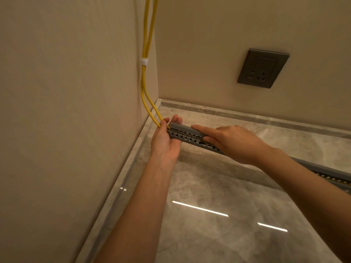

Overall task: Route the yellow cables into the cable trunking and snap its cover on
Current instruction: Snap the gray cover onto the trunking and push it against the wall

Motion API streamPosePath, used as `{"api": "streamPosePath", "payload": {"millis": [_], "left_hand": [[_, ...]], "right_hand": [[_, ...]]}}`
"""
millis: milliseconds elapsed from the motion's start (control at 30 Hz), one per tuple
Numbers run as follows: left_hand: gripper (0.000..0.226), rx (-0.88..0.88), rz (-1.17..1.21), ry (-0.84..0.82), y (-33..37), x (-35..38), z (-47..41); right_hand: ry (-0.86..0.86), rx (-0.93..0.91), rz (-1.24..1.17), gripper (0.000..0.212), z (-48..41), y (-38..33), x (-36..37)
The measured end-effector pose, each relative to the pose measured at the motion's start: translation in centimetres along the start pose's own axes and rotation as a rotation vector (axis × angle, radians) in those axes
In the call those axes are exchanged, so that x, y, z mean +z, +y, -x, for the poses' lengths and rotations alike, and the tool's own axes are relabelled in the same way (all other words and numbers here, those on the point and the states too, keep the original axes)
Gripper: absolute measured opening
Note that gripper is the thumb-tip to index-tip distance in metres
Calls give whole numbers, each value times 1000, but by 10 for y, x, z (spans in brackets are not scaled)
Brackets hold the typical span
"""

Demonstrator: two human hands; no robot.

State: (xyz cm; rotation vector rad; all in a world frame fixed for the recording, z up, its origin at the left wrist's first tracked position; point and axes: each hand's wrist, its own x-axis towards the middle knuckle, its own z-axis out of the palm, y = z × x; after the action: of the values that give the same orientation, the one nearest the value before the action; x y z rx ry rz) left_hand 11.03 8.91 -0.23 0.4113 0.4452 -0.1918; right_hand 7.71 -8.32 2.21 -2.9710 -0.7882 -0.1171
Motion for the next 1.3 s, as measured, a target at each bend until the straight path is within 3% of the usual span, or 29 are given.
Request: {"api": "streamPosePath", "payload": {"millis": [500,733,1000,1133,1300], "left_hand": [[26,29,-16,71,-5,0,-6],[24,20,28,-41,-3,-2,-2],[22,39,52,-68,-4,-7,3],[23,40,42,-63,-4,-6,3],[26,45,-4,-17,-4,0,2]], "right_hand": [[-16,20,-64,47,-2,-8,5],[136,66,-255,33,-10,-22,1],[7,124,-407,29,-15,-20,-7],[-25,127,-410,29,-15,-20,-7],[52,83,-306,29,-12,-22,-5]]}}
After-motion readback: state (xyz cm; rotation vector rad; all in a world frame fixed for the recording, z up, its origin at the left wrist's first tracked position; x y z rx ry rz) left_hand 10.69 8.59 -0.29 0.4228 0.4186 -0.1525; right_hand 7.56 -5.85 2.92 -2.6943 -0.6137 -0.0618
